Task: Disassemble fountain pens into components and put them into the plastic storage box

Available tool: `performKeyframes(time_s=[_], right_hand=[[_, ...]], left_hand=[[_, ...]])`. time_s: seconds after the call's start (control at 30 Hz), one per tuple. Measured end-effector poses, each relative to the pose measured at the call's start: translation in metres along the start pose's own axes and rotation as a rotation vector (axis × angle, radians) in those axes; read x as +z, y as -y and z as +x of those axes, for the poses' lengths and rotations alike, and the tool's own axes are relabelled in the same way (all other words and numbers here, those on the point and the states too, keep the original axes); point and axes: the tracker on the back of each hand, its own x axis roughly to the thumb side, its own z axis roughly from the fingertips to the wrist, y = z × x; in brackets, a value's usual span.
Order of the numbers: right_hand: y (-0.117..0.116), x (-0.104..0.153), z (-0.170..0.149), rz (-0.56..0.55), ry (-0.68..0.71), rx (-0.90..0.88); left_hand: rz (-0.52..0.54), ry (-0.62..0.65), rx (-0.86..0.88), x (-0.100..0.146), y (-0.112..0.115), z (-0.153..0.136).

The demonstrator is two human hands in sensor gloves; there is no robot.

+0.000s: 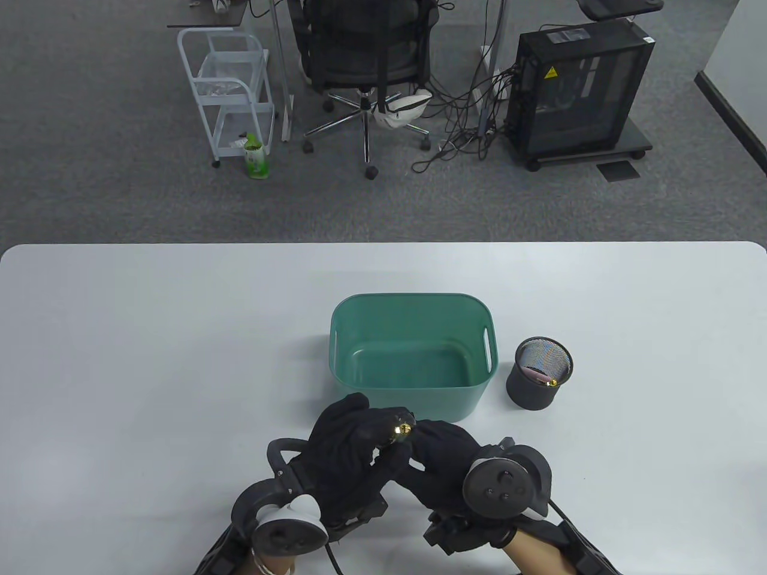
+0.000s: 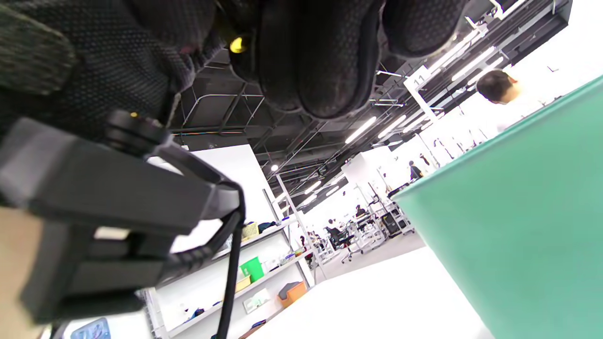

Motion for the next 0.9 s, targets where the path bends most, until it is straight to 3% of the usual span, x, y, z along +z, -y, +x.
performKeyframes(time_s=[0.3, 0.67, 0.9], right_hand=[[0.018, -0.001, -0.001, -0.071, 0.006, 0.1], [0.046, 0.002, 0.0, -0.204, 0.019, 0.407], [0.066, 0.006, 0.001, -0.285, -0.002, 0.517]], left_hand=[[0.019, -0.072, 0.073, -0.002, -0.009, -0.013], [0.052, -0.123, 0.142, -0.003, -0.017, -0.022], [-0.002, -0.134, 0.13, -0.004, -0.015, -0.026]])
